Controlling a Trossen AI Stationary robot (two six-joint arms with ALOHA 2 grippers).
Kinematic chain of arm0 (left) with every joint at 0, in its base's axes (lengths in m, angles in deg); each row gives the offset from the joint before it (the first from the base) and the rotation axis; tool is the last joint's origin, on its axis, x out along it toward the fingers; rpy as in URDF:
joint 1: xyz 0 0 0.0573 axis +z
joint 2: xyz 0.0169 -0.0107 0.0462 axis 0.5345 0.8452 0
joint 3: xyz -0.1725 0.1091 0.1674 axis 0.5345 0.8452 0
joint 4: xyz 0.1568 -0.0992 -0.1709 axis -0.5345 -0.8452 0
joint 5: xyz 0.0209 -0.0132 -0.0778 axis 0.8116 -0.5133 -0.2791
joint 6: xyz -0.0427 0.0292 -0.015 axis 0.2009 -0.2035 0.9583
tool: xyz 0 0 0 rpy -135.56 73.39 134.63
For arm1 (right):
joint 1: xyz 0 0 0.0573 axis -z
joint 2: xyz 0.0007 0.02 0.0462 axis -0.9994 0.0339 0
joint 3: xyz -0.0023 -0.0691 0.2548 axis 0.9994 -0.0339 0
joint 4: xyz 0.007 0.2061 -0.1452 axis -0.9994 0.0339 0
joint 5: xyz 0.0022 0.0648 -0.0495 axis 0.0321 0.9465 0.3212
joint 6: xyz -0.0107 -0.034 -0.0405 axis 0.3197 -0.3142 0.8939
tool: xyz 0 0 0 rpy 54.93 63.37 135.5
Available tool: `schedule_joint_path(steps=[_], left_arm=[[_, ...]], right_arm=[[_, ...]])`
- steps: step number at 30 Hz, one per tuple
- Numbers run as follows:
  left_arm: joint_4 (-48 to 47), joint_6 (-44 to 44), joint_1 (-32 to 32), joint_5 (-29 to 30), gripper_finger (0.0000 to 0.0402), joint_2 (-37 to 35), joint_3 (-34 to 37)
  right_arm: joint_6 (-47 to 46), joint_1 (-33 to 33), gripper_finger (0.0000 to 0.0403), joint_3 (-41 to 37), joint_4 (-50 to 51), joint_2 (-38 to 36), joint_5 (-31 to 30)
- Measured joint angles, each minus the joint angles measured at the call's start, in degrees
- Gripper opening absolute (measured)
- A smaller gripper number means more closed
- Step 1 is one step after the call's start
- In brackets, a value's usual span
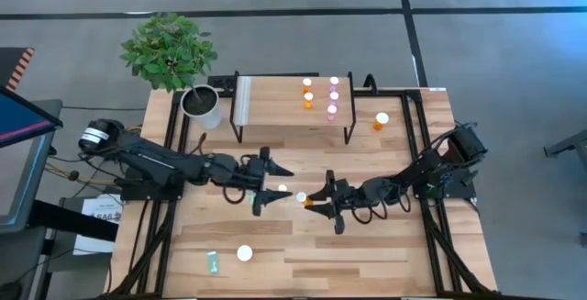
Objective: Pick and place medicine bottles onto shelf by color
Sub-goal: Put the orange pill bottle on the shelf aligned with the other orange pill bottles
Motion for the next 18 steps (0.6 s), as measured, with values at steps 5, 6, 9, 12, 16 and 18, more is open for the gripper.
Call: schedule_joint_path(steps=[5,6,9,12,16,18], left_arm=[[-1.11,0.07,0.04,-2.36,0.0292,5.10,-3.93],[-2.02,0.07,0.04,-2.94,0.0297,5.90,-4.96],[-4.73,-0.60,0.04,-3.63,0.0307,7.44,-7.12],[-5.85,-1.33,0.02,-3.71,0.0309,7.54,-7.57],[-6.16,-2.08,0.02,-3.76,0.0299,7.45,-7.60],[-6.33,-2.08,0.02,-3.76,0.0290,7.45,-7.60]], right_arm=[[-0.19,0.04,0.0123,0.00,-0.37,0.00,0.04],[-0.23,0.02,0.0123,0.02,-0.38,0.00,0.04],[-0.23,-0.09,0.0123,0.02,-0.59,0.00,0.04],[-0.25,-0.09,0.0123,0.04,-0.53,0.00,0.04],[-0.27,-0.09,0.0123,0.04,-0.43,0.00,0.04],[-0.28,-0.09,0.0123,0.04,-0.38,0.00,0.04]])
